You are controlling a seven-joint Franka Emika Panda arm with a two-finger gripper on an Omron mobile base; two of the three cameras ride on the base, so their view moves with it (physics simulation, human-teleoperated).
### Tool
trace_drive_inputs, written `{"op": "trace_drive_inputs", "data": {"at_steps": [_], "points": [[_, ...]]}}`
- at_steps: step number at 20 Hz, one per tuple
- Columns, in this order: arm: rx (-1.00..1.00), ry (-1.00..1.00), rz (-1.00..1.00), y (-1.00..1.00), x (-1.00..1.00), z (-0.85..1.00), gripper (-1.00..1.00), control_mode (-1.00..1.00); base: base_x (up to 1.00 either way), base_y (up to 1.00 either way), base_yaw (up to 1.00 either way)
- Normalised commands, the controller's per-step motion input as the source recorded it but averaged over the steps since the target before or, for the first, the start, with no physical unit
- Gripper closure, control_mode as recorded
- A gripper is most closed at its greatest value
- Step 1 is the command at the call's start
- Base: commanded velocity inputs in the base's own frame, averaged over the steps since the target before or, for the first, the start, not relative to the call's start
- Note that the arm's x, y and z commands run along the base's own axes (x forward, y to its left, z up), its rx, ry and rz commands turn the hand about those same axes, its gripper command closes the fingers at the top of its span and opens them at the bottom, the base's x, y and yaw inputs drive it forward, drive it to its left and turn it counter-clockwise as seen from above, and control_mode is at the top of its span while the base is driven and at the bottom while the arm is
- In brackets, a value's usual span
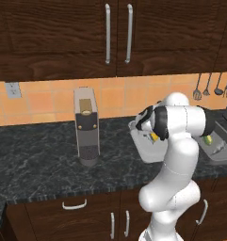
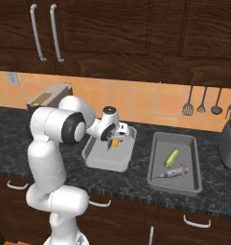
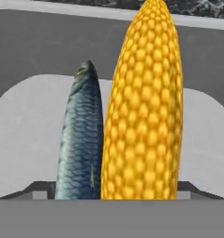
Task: Place one corn and one fish in each tupperware on the nearby counter, to pack two identical lunches.
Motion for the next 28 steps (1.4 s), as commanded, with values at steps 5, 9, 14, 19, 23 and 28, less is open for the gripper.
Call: {"op": "trace_drive_inputs", "data": {"at_steps": [5, 9, 14, 19, 23, 28], "points": [[-0.01, -0.23, -0.02, 0.0, -0.54, 0.7, -1.0, -1.0, 0.0, 0.0, 0.0], [0.0, -0.02, -0.1, 0.0, -0.68, 0.96, -1.0, -1.0, 0.0, 0.0, 0.0], [0.0, 0.0, -0.15, -0.14, -0.99, 0.93, -1.0, -1.0, 0.0, 0.0, 0.0], [0.02, -0.03, -0.13, -0.42, -1.0, 0.72, -1.0, -1.0, 0.0, 0.0, 0.0], [0.15, -0.1, -0.13, -0.94, -1.0, 0.22, -1.0, -1.0, 0.0, 0.0, 0.0], [0.1, -0.18, -0.11, -1.0, -0.94, 0.01, -1.0, -1.0, 0.0, 0.0, 0.0]]}}
